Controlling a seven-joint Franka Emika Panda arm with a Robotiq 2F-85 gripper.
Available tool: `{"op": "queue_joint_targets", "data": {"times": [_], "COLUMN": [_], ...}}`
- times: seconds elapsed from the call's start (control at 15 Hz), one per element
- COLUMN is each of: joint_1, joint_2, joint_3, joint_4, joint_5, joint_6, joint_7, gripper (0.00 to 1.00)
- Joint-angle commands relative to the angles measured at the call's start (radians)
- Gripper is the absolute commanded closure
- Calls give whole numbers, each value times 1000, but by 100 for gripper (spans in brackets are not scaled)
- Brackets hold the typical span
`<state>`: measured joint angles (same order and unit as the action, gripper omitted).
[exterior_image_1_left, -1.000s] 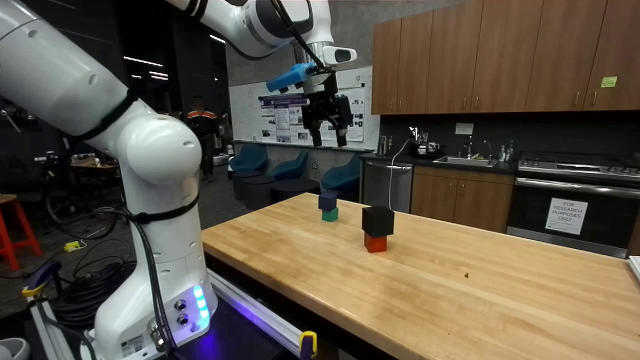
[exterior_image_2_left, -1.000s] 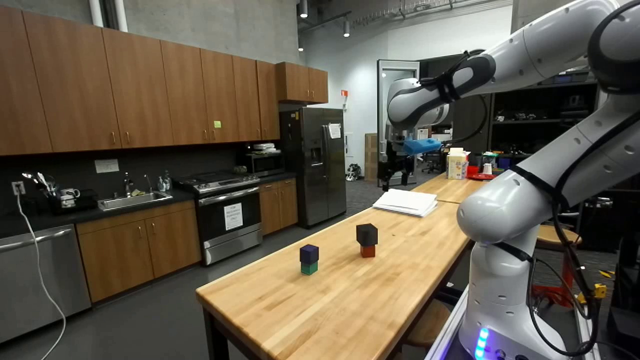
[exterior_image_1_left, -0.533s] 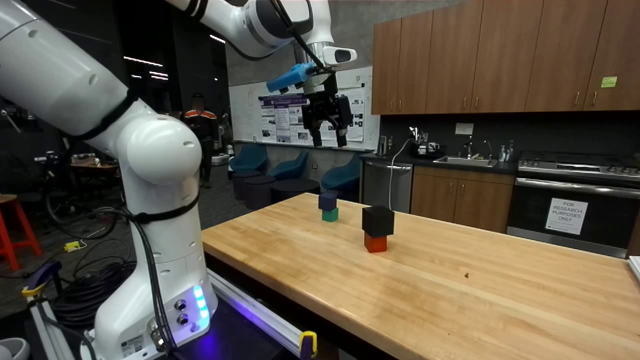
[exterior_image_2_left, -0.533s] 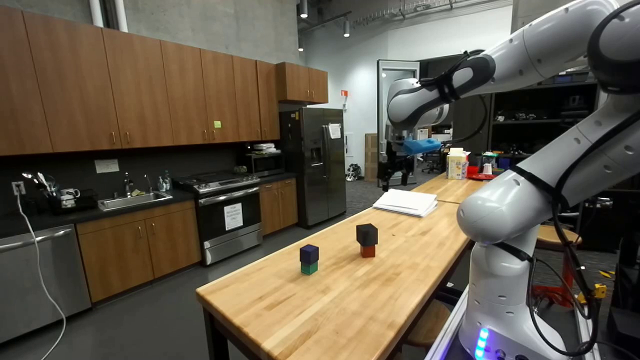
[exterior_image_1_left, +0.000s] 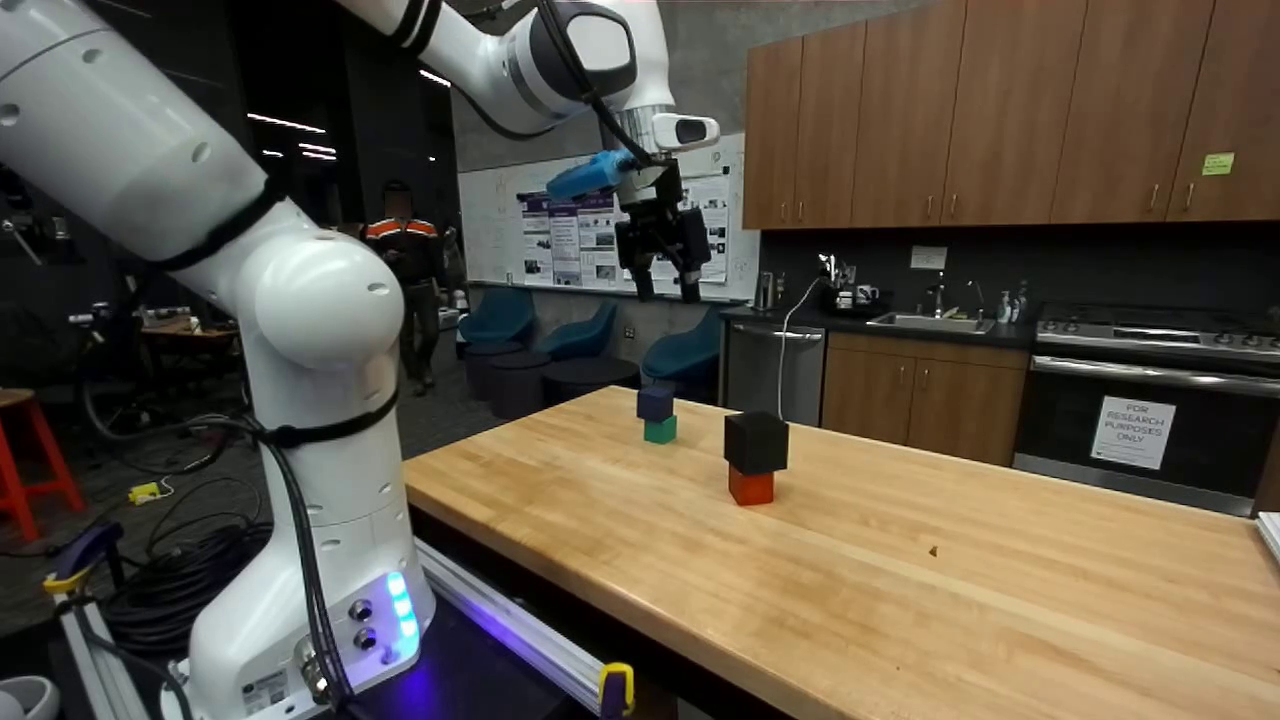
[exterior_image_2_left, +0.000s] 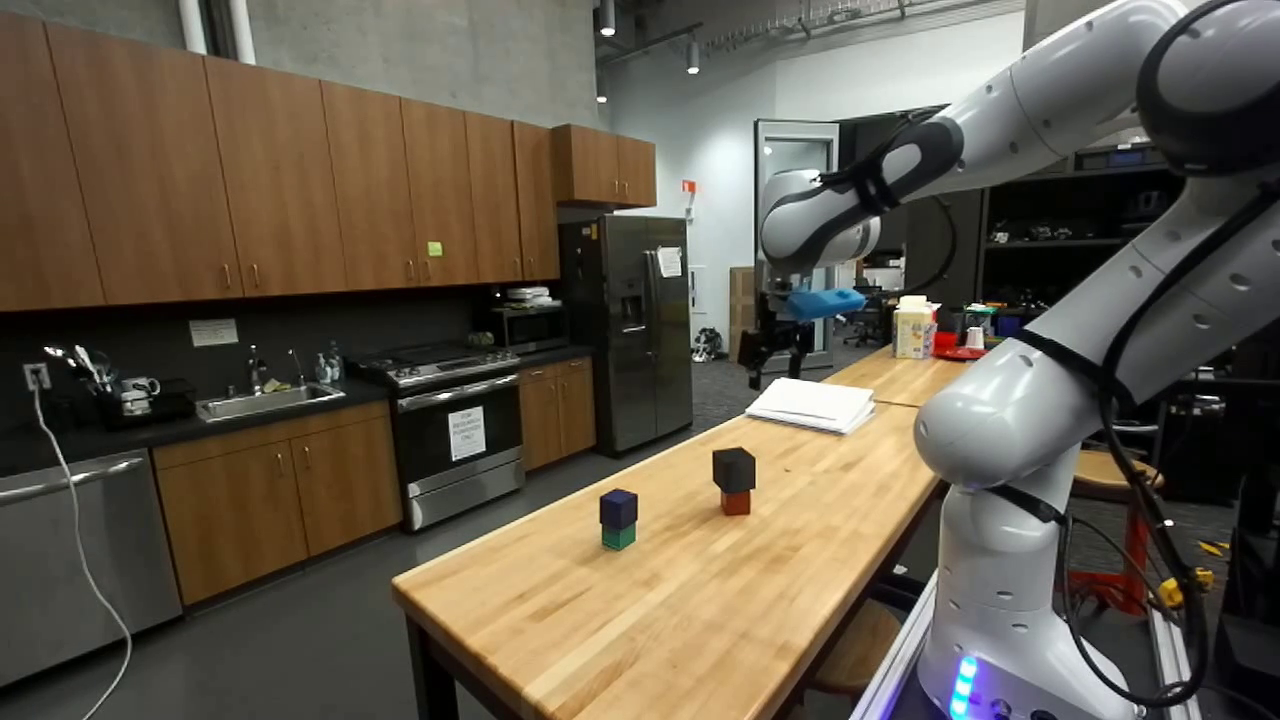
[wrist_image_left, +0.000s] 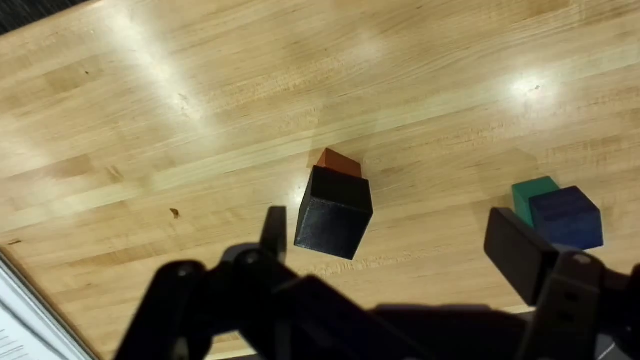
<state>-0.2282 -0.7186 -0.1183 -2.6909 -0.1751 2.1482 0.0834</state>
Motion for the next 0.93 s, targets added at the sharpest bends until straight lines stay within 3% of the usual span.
{"op": "queue_joint_targets", "data": {"times": [0.0, 0.47, 0.87], "joint_1": [0, -2, 0], "joint_2": [113, 288, 432], "joint_3": [28, 49, 30], "joint_4": [55, 136, 181], "joint_5": [25, 56, 70], "joint_6": [32, 64, 178], "joint_7": [68, 179, 194], "gripper": [0, 0, 0]}}
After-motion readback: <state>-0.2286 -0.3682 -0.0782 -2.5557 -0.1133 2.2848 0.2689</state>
